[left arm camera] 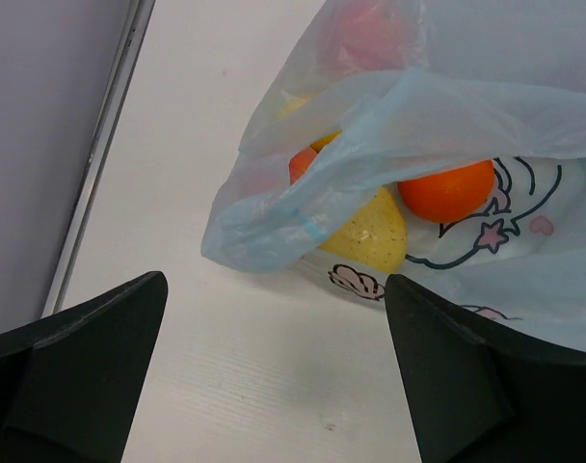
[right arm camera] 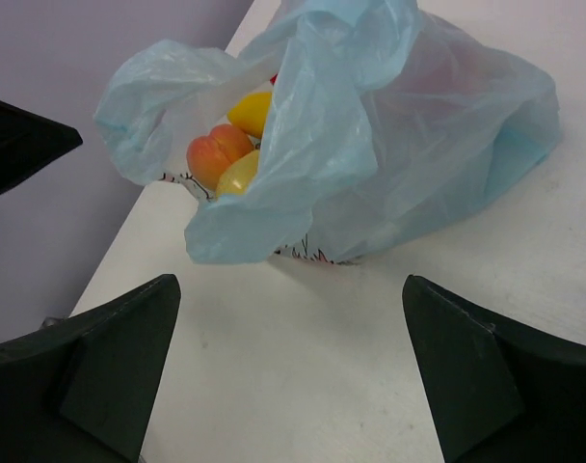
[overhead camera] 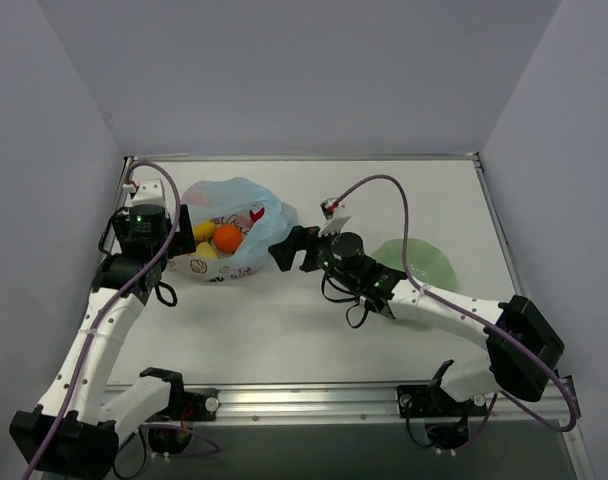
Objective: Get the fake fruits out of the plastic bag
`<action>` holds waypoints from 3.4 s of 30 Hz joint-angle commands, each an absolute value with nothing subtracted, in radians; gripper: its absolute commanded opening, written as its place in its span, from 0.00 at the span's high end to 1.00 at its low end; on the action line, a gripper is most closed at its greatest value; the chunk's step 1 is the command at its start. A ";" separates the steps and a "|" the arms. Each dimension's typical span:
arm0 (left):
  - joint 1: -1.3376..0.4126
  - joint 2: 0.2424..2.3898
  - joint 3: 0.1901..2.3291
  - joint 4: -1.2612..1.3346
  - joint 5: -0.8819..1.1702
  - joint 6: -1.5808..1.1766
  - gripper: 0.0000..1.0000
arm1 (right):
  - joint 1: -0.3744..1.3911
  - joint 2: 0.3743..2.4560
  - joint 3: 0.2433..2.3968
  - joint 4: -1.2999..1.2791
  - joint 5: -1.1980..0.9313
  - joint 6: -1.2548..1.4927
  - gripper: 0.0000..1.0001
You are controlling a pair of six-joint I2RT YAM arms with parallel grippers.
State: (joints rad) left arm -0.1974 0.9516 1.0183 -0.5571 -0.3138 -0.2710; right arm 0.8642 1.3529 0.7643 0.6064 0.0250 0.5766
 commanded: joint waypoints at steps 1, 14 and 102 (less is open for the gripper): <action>-0.134 1.021 1.075 -0.428 -0.208 -0.210 0.06 | 0.868 1.411 0.874 0.667 0.094 0.575 0.05; -0.089 1.384 1.204 -0.425 -0.006 -0.152 0.10 | 0.861 1.712 1.137 0.585 0.092 0.528 0.18; -0.212 0.586 0.769 -0.650 0.024 -0.603 0.98 | 1.025 2.034 1.253 0.618 0.172 0.301 0.51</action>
State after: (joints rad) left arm -0.2043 0.5713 0.7528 -0.6308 0.0547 -0.5755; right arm 1.0260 2.1048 1.2747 0.5743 0.1501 0.2928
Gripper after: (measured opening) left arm 0.027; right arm 0.693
